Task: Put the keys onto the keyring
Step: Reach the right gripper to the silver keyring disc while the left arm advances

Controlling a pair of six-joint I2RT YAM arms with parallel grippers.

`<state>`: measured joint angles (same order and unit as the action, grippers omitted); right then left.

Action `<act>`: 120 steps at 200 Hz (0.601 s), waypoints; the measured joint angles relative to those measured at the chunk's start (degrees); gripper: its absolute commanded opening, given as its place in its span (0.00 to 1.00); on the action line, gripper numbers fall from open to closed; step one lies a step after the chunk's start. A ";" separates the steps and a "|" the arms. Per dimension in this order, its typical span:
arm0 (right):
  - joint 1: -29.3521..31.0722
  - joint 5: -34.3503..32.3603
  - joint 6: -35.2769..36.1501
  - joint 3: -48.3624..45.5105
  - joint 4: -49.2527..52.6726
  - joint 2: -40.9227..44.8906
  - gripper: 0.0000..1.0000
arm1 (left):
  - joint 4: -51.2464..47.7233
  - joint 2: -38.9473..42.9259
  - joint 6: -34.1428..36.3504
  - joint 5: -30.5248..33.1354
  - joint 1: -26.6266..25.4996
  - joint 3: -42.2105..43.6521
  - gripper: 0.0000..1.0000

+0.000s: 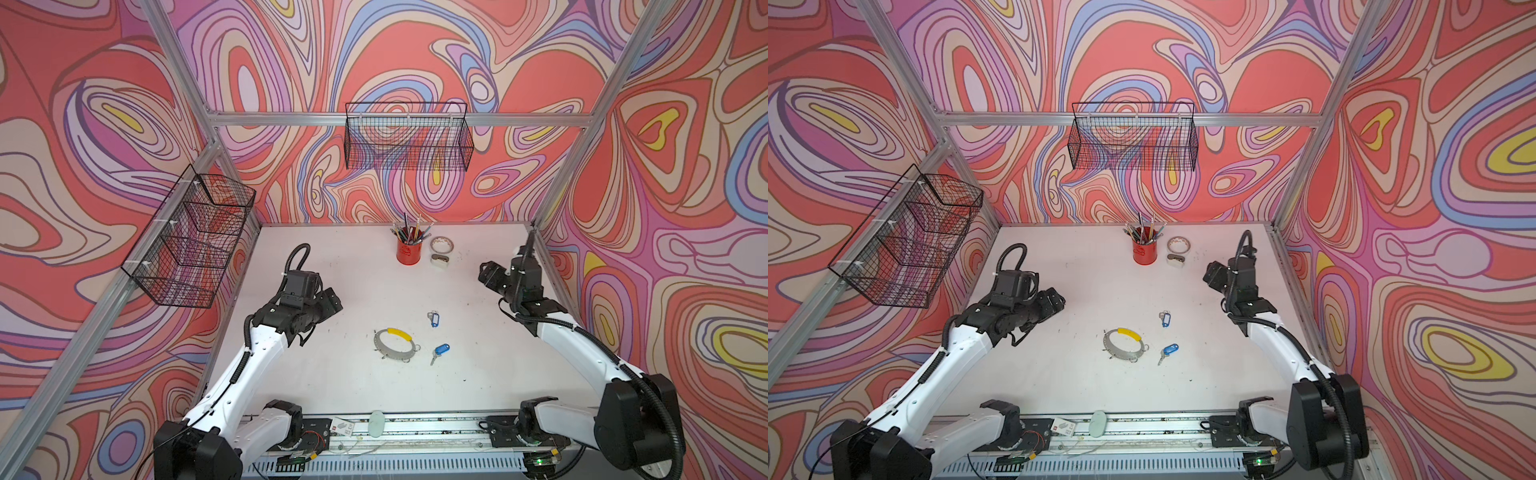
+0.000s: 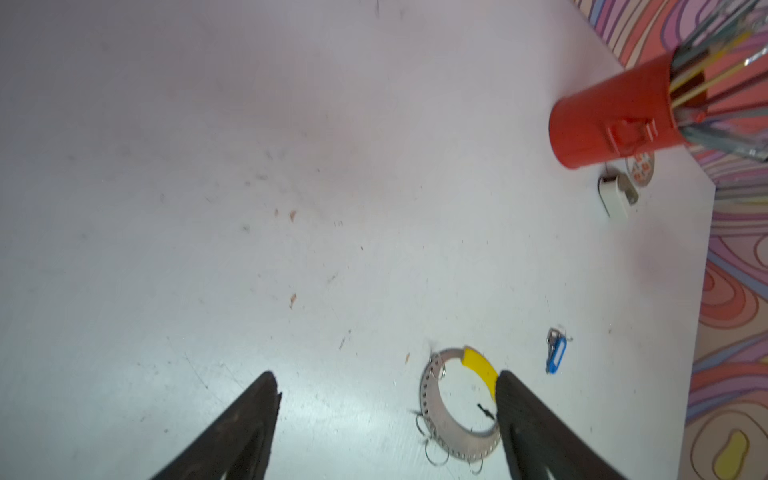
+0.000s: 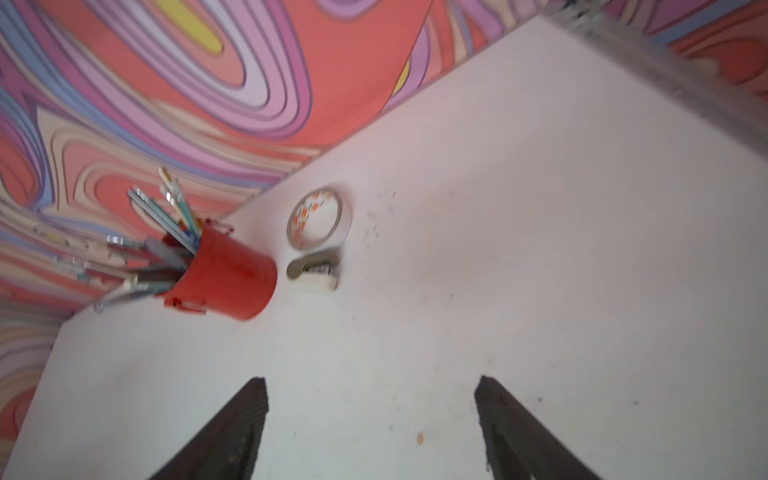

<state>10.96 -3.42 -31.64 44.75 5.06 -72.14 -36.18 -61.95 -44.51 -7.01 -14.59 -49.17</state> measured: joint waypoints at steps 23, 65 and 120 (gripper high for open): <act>8.83 2.99 2.19 1.70 4.68 -3.48 0.80 | -1.81 -1.42 -1.46 -4.76 -4.66 0.66 0.67; 21.59 6.51 5.73 6.40 9.46 -12.57 0.74 | -0.57 -4.76 -6.60 -7.15 -12.00 2.69 0.66; 37.97 8.83 5.35 20.85 9.79 -30.77 0.61 | 0.33 6.38 -10.95 -3.91 -12.00 11.26 0.84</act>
<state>48.93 5.41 -26.28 65.60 14.85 -102.91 -35.86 -55.57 -55.46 -10.92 -26.59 -37.91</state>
